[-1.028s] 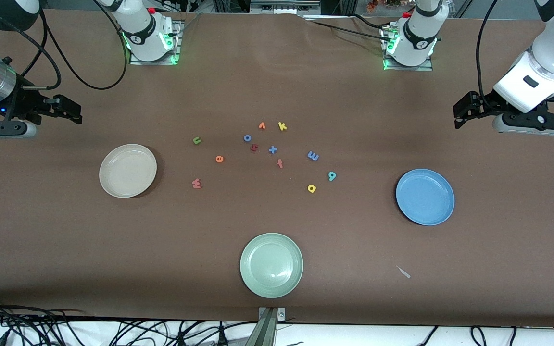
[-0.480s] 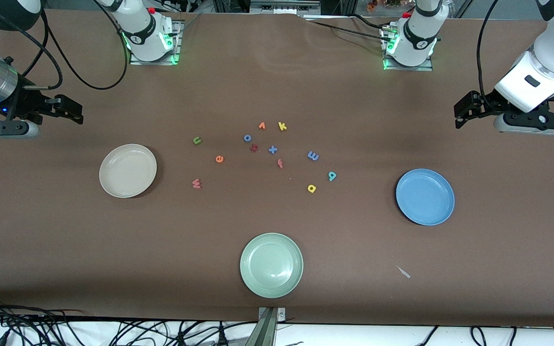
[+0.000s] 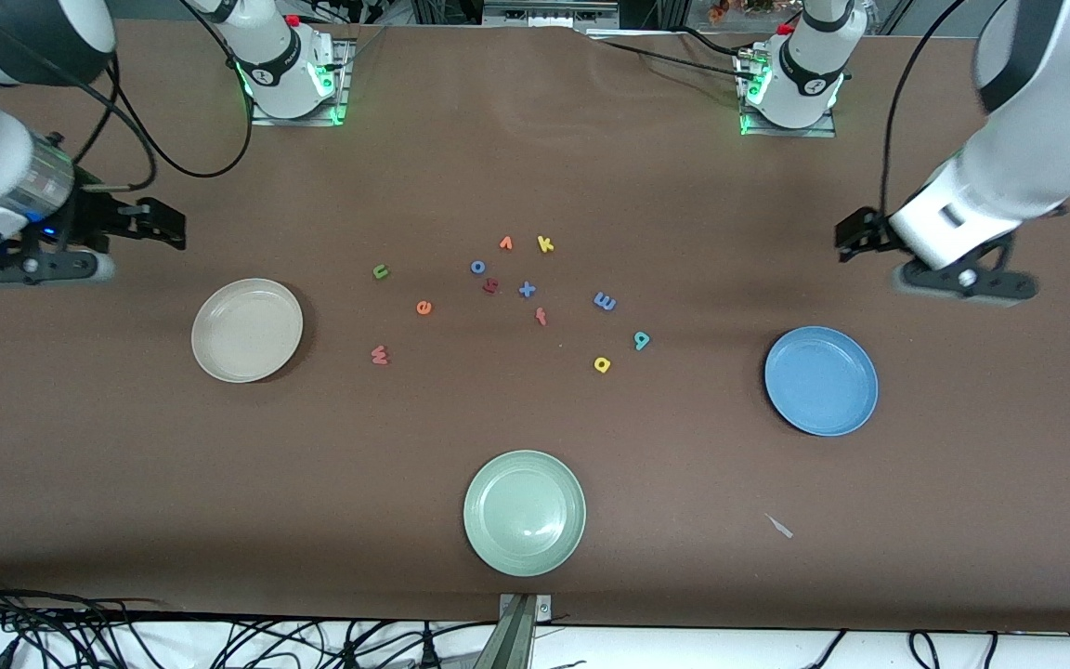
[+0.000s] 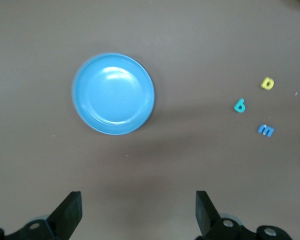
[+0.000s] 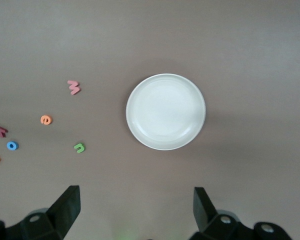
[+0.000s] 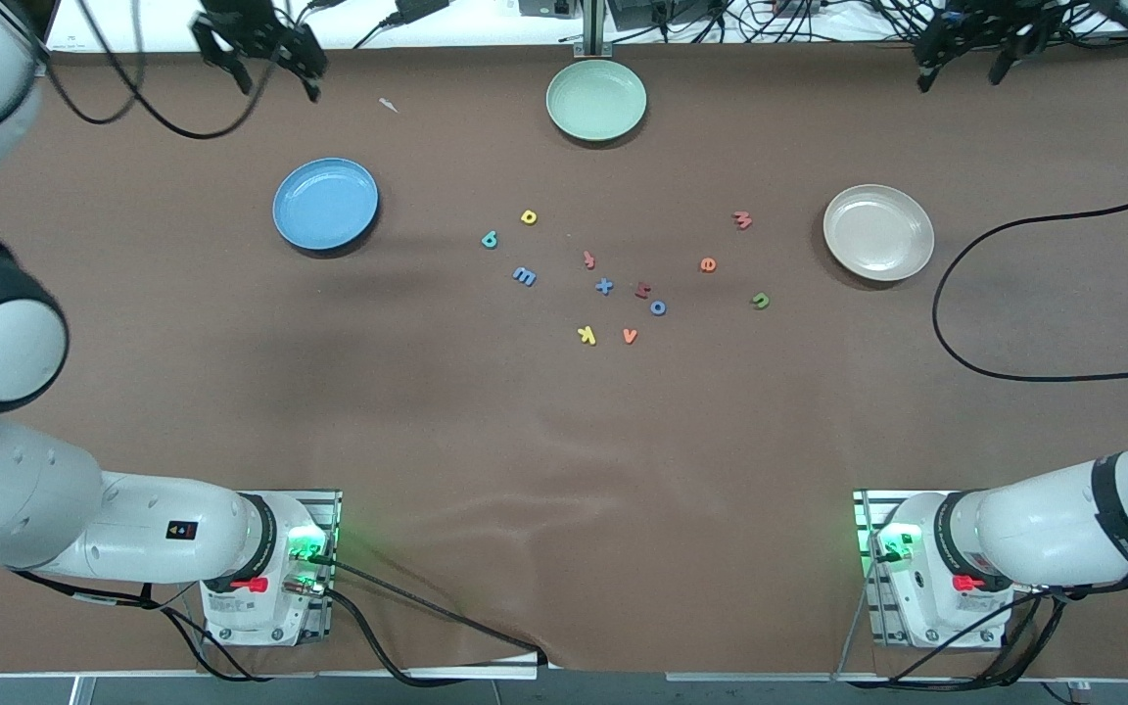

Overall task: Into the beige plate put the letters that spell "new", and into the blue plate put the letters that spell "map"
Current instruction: 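Reach the right gripper to the pink letter, the left to the blue letter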

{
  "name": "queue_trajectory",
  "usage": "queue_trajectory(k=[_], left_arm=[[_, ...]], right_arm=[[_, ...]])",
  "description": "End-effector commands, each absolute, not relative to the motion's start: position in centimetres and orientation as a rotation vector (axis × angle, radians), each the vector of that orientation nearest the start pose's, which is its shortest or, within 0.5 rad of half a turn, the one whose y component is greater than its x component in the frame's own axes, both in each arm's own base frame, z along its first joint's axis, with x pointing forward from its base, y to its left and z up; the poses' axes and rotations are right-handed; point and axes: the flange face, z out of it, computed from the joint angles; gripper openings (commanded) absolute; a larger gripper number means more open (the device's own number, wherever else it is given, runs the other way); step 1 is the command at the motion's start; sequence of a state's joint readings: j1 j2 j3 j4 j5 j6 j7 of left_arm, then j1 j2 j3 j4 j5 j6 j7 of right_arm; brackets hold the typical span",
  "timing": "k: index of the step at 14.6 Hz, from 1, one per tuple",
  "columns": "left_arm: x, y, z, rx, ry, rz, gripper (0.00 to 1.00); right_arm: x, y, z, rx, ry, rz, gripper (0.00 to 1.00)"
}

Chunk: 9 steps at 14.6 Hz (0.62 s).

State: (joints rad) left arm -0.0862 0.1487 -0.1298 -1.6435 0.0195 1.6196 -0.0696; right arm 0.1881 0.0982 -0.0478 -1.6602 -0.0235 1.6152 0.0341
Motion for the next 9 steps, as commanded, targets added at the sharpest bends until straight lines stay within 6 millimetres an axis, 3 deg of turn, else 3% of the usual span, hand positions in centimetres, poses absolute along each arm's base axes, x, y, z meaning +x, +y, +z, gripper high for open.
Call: queue_trajectory(k=[1,4,7,9], left_arm=[[58.8,-16.8,47.4,-3.107,0.146,0.335,1.00],[58.2,-23.7,42.9,-3.102,-0.204,0.374,1.00],[57.3,-28.3,38.7,-3.062,-0.539,0.435,1.00],[55.8,-31.7,36.9,-3.015,-0.707,0.416,1.00]], right_arm=[[59.3,11.3,49.7,-3.187,-0.251,0.291,1.00],[60.8,13.8,46.2,-3.177,-0.295,0.303,1.00],[62.5,17.4,41.2,-3.161,-0.358,0.250,1.00],[63.1,19.3,37.3,-3.164,-0.364,0.224,1.00]])
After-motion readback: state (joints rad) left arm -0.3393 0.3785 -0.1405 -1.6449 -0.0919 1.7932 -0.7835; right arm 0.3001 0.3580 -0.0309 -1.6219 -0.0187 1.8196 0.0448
